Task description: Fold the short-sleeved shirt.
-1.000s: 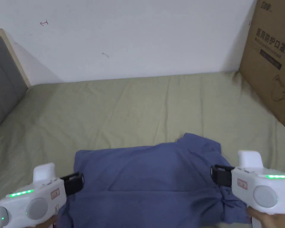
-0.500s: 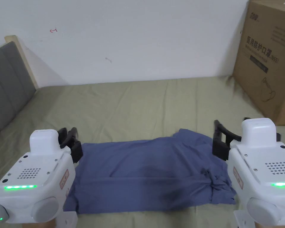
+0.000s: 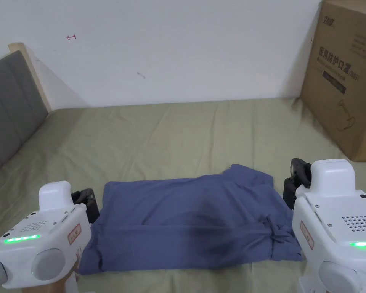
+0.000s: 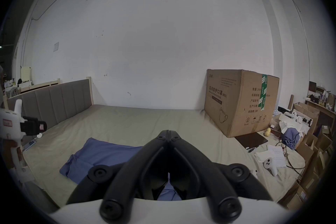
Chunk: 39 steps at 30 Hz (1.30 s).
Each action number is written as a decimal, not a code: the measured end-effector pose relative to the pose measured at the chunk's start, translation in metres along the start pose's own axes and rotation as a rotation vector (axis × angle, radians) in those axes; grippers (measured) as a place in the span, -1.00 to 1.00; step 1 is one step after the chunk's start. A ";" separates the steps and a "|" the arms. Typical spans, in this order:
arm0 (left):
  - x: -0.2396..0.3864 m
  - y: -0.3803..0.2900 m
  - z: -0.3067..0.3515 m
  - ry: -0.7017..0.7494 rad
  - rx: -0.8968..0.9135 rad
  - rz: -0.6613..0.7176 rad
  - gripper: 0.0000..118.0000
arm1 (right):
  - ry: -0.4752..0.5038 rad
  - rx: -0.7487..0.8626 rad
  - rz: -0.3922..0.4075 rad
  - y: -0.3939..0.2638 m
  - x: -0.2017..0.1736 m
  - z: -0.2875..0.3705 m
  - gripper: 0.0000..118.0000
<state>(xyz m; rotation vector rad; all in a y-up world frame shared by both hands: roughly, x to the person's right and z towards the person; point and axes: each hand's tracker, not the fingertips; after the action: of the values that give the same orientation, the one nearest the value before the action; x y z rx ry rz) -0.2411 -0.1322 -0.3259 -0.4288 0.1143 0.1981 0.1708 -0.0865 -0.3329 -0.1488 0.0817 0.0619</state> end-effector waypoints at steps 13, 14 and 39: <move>-0.066 -0.079 -0.095 0.190 -0.456 0.028 0.88 | -0.006 -0.118 -0.018 -0.029 0.008 -0.039 -1.00; -0.070 -0.085 -0.105 0.203 -0.490 0.030 0.88 | -0.007 -0.130 -0.017 -0.033 0.009 -0.043 -1.00; -0.066 -0.090 -0.119 0.137 -0.463 0.024 -0.94 | -0.061 -0.811 -0.288 -0.221 0.061 -0.147 0.63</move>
<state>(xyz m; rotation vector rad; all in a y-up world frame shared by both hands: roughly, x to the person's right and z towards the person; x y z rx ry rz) -0.2941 -0.2732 -0.3873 -0.9029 0.2096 0.2189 0.2349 -0.3233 -0.4508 -0.9663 -0.0313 -0.1935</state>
